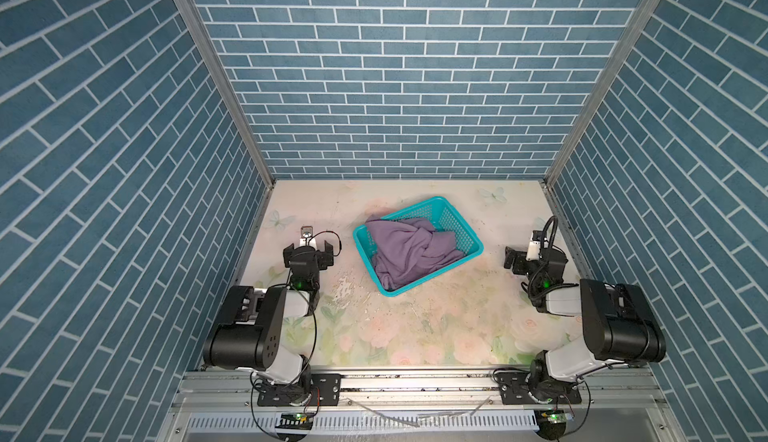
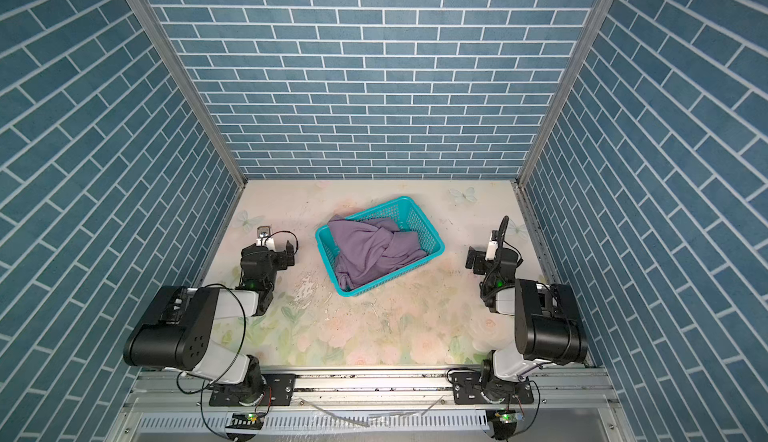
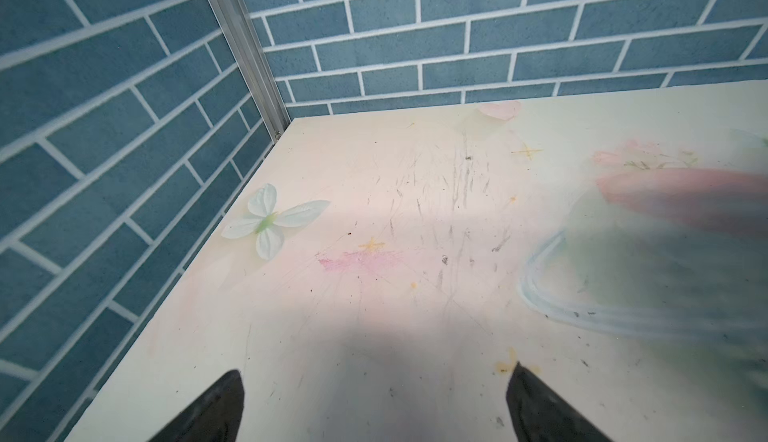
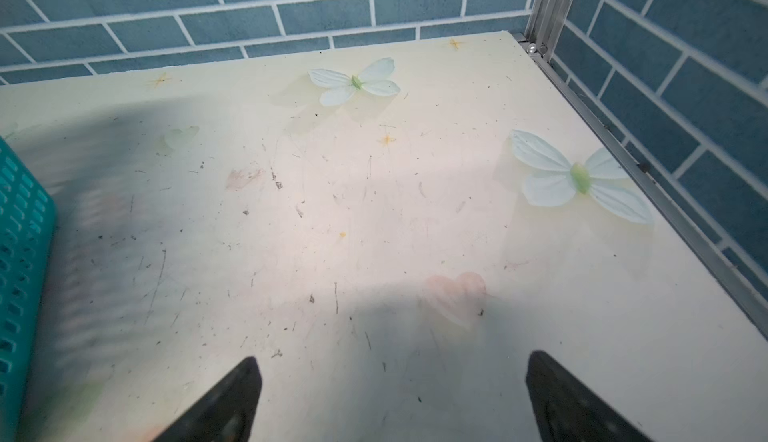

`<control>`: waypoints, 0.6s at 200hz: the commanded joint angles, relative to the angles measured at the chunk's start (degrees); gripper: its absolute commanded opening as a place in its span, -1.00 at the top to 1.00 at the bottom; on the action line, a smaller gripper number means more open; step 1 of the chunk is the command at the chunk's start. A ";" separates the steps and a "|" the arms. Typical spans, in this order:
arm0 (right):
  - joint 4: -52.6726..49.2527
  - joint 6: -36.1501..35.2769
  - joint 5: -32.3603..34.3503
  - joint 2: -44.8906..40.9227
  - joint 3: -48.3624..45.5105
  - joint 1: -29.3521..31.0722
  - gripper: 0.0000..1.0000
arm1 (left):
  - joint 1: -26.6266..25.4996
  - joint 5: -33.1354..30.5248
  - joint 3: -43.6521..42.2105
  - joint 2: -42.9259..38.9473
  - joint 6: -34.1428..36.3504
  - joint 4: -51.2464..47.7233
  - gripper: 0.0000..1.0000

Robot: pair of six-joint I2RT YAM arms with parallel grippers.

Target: Fold and stack the trousers

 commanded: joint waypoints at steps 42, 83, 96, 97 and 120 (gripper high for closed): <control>0.64 -1.49 0.62 -0.05 2.16 0.21 -0.98 | -0.02 -0.05 0.96 0.62 0.42 -0.58 -0.99; 0.71 -0.57 2.69 0.05 2.18 0.21 -0.98 | -0.01 0.01 0.84 0.62 0.46 -0.54 -0.99; 0.75 -0.56 2.66 -0.01 2.19 0.21 -0.98 | -0.01 0.05 0.92 0.60 0.46 -0.47 -0.99; 0.77 -0.56 2.65 0.02 2.19 0.21 -0.98 | -0.01 0.05 0.96 0.61 0.46 -0.47 -0.99; 0.80 -0.56 2.76 0.01 2.14 0.21 -0.98 | -0.03 0.03 0.87 0.62 0.47 -0.49 -0.99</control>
